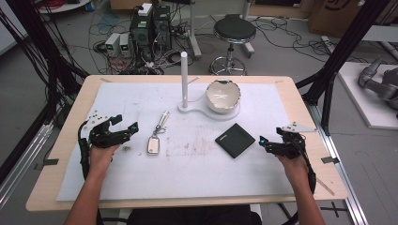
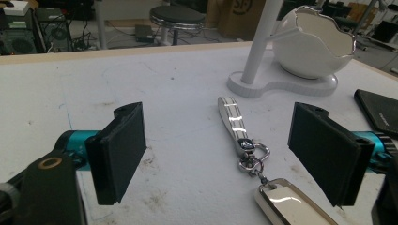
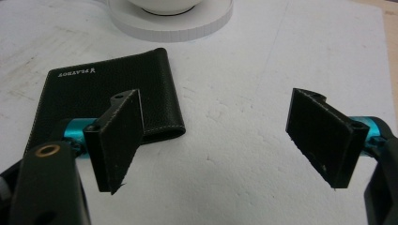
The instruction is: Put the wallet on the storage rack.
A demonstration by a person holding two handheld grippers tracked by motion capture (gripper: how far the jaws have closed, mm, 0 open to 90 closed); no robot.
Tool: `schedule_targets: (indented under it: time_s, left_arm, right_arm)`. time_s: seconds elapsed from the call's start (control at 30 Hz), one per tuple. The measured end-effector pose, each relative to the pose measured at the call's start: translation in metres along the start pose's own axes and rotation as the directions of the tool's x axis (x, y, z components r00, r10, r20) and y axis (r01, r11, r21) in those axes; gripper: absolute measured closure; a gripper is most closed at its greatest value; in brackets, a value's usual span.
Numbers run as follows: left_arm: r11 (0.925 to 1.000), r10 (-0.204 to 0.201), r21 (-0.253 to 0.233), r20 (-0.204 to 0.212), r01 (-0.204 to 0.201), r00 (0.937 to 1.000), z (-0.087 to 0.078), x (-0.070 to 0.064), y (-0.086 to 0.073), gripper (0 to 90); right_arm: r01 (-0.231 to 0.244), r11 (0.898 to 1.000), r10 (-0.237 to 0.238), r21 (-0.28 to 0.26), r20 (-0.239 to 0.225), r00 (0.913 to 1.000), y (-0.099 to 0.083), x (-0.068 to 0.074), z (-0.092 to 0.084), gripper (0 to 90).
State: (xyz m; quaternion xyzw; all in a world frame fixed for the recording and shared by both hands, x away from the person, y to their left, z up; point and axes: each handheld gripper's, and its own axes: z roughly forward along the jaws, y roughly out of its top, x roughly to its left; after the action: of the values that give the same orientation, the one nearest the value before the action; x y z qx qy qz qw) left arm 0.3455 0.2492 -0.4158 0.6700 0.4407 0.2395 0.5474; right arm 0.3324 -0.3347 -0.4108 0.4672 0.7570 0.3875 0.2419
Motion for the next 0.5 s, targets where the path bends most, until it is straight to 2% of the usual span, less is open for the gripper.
schedule_targets:
  time_s: [0.5]
  left_arm:
    - [1.0,-0.007,-0.002,0.008,0.007,0.9999,0.0011,-0.0017,0.0002,19.7]
  right_arm:
    - [0.009,1.0,-0.009,0.009,-0.018,0.9998,0.0006,0.0007,0.0031,19.7]
